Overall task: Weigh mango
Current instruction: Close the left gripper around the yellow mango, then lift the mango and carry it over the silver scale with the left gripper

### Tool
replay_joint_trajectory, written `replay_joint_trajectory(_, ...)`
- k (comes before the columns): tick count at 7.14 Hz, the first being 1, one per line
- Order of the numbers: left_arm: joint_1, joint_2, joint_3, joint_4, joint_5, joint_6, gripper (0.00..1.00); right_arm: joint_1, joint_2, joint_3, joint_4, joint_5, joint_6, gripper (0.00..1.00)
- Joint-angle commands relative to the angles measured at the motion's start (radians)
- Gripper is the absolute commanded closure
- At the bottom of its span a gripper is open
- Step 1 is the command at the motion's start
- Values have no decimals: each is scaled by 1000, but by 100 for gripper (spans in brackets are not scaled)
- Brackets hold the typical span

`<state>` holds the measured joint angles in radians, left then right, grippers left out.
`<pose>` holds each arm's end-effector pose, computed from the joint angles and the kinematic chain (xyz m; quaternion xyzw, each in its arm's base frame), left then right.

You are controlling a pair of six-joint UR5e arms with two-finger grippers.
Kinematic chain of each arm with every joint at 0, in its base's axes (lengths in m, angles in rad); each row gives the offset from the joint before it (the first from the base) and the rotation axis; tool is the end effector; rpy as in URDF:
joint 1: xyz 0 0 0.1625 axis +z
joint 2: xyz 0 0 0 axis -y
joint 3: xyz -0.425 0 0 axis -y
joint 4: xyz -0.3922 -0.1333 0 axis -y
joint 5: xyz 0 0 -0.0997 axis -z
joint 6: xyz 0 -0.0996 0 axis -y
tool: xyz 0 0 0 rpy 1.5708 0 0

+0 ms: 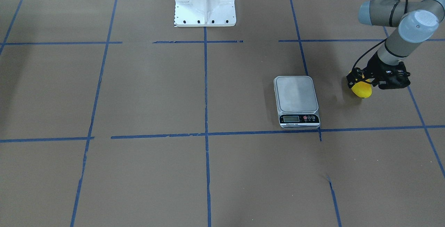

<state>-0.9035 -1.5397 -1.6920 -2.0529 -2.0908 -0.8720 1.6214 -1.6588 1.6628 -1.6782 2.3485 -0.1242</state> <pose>0.2486 -0.4509 0.5707 0.0242 0.3669 -0.0226 0.9297 0.0859 -0.4429 0.6652 -0.0146 -0.3813 -0.0144 0.9242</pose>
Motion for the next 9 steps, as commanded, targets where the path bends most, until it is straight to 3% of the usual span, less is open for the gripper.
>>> replay_joint_trajectory(1, 6, 0, 21, -9, 3, -2, 15, 0, 1, 0, 0, 0, 0, 0)
replay_joint_trajectory(2, 8, 0, 21, -9, 3, -5, 60, 0, 1, 0, 0, 0, 0, 0)
replay_joint_trajectory(3, 8, 0, 24, -9, 2, -7, 100, 0, 1, 0, 0, 0, 0, 0)
replay_joint_trajectory(5, 6, -3, -116, 9, -26, -53, 100, 0, -1, 0, 0, 0, 0, 0)
replay_joint_trajectory(6, 6, -69, -129, 13, -82, -141, 100, 0, 1, 0, 0, 0, 0, 0)
replay_joint_trajectory(9, 18, -299, -92, 165, -75, -265, 100, 0, 1, 0, 0, 0, 0, 0)
